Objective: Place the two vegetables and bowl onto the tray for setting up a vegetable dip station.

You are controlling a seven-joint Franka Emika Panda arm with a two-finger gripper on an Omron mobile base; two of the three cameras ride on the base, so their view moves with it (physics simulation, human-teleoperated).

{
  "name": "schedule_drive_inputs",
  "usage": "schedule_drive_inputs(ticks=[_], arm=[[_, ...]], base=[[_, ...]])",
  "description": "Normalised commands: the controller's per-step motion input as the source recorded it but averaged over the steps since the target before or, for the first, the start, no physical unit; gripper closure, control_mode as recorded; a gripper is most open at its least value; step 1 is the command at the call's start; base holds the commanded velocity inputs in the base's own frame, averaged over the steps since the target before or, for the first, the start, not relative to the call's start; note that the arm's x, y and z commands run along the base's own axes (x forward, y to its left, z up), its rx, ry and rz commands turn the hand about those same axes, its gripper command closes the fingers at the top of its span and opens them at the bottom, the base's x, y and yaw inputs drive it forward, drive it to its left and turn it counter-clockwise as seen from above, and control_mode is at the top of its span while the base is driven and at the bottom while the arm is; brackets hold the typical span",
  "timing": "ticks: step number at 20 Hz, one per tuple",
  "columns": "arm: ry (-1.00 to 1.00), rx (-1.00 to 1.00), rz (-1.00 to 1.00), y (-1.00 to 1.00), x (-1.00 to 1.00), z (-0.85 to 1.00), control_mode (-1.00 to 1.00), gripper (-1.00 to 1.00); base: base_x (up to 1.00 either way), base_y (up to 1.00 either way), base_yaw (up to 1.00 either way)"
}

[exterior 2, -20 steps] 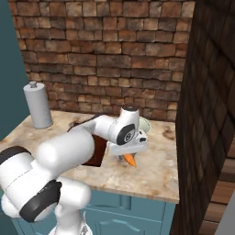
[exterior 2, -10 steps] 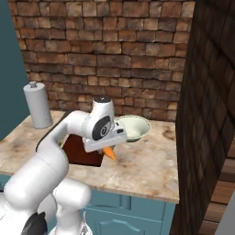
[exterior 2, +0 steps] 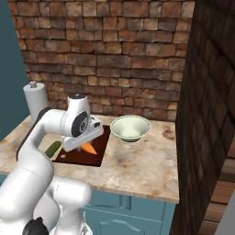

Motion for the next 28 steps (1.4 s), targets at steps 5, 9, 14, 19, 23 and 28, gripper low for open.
schedule_drive_inputs(ticks=[5,9,14,19,23,28], arm=[[0.06,0.0,0.33,0.76,0.09,0.03,-1.0,1.0],[0.08,0.0,0.33,0.67,0.19,0.0,-1.0,1.0],[0.02,0.0,0.27,0.37,0.59,0.0,-1.0,1.0],[0.0,0.0,0.13,0.0,0.81,0.0,-1.0,1.0],[-0.04,0.0,0.06,0.0,0.67,0.0,-1.0,1.0],[-0.06,0.0,0.03,0.0,0.55,0.0,-1.0,1.0]], base=[[0.0,0.0,0.0],[0.0,0.0,0.0],[0.0,0.0,0.0],[0.0,0.0,0.0],[0.0,0.0,0.0],[0.0,0.0,0.0]])
